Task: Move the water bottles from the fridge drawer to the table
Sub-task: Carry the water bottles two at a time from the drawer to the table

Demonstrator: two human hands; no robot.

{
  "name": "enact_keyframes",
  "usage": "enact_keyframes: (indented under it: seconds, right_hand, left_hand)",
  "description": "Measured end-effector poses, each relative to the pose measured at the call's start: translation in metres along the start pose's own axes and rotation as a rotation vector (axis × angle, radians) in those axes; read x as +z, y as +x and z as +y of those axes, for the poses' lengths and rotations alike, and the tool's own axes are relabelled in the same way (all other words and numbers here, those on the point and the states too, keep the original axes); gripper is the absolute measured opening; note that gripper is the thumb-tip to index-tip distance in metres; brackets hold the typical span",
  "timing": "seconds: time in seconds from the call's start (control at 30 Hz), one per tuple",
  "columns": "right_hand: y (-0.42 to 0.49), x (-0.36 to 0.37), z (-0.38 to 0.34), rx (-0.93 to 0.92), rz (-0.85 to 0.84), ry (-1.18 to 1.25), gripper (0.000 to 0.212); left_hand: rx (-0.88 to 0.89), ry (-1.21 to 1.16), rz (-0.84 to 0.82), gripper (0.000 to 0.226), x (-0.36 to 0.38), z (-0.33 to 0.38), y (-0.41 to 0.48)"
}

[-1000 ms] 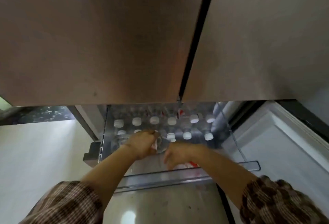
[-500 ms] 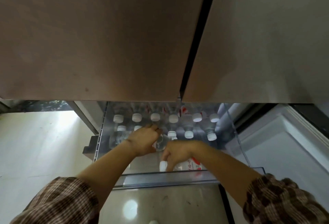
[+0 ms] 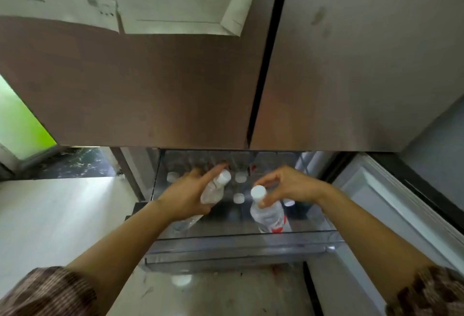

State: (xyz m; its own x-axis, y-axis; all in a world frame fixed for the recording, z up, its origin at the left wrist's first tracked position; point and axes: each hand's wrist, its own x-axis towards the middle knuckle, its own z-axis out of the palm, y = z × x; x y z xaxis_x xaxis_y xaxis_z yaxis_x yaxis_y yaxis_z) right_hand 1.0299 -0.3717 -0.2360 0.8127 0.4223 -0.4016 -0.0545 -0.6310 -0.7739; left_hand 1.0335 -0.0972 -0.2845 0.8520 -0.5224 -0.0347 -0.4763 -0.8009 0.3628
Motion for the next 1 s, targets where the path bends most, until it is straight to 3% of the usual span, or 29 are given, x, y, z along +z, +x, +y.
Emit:
enact_keyframes:
  seconds: [0.13,0.27,0.43,0.7,1.0]
  right_hand:
    - [0.001,0.011,-0.009,-0.052,0.119,0.014,0.029]
    - [0.009,0.026,-0.02,-0.077,0.182,-0.152,0.025]
    - [0.012,0.037,-0.032,-0.066,0.219,-0.351,0.017]
    - [-0.017,0.054,-0.067,-0.083,0.3,-0.731,0.022]
    - [-0.068,0.093,-0.197,-0.363,0.612,-0.691,0.024]
  left_hand:
    - [-0.035,-0.005,0.019,0.09,-0.01,0.004,-0.016]
    - [-0.127,0.024,0.017,0.077,-0.02,0.007,-0.024]
    - [-0.172,0.023,0.199,0.041,-0.027,0.013,-0.029]
    - [-0.257,-0.165,0.353,0.045,-0.035,0.014,-0.065]
    - [-0.142,-0.303,0.722,0.036,-0.11,0.029,-0.162]
